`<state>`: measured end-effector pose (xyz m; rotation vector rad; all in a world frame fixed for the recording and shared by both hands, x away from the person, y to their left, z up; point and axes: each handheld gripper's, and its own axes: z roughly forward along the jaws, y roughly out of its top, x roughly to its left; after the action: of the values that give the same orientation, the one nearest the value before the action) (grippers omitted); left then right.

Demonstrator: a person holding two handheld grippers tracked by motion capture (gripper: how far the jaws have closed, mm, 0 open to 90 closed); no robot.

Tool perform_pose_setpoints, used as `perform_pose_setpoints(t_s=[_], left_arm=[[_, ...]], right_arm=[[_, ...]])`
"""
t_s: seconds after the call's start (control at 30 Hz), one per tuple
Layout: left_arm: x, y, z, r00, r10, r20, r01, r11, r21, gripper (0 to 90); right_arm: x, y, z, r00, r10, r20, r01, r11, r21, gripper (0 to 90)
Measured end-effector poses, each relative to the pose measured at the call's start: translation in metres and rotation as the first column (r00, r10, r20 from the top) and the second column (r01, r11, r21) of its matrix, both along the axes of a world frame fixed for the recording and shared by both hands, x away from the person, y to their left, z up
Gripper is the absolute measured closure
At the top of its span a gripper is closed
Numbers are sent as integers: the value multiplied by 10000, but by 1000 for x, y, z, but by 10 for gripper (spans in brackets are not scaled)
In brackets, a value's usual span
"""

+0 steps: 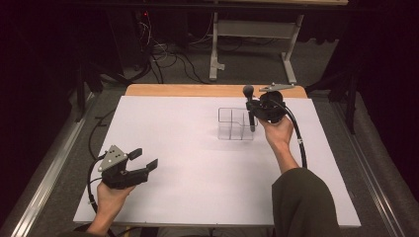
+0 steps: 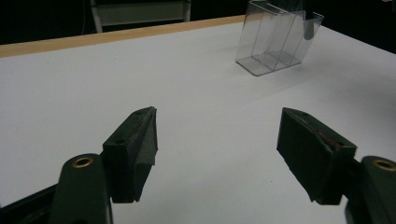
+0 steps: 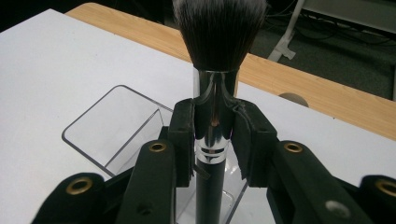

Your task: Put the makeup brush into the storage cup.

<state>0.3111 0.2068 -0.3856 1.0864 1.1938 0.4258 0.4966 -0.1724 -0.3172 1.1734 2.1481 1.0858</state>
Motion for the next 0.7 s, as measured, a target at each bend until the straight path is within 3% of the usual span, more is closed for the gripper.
perform_pose_setpoints(t_s=[0.07,0.17,0.4,0.7], left_arm=[[0,0,0,10000,4,10,-4,10000,-11,289],[0,1,1,10000,23,19,-23,10000,-71,289],[0,0,0,10000,28,23,-28,10000,-30,288],[0,1,0,10000,33,11,-33,10000,-38,289]], right_arm=[[0,-1,0,9999,-14,-123,14,10000,4,699],[-2,-2,0,9997,-97,-210,101,9998,187,575],[-14,-7,4,9998,-86,168,82,9996,264,518],[-25,-20,11,9993,-164,330,142,9978,650,491]])
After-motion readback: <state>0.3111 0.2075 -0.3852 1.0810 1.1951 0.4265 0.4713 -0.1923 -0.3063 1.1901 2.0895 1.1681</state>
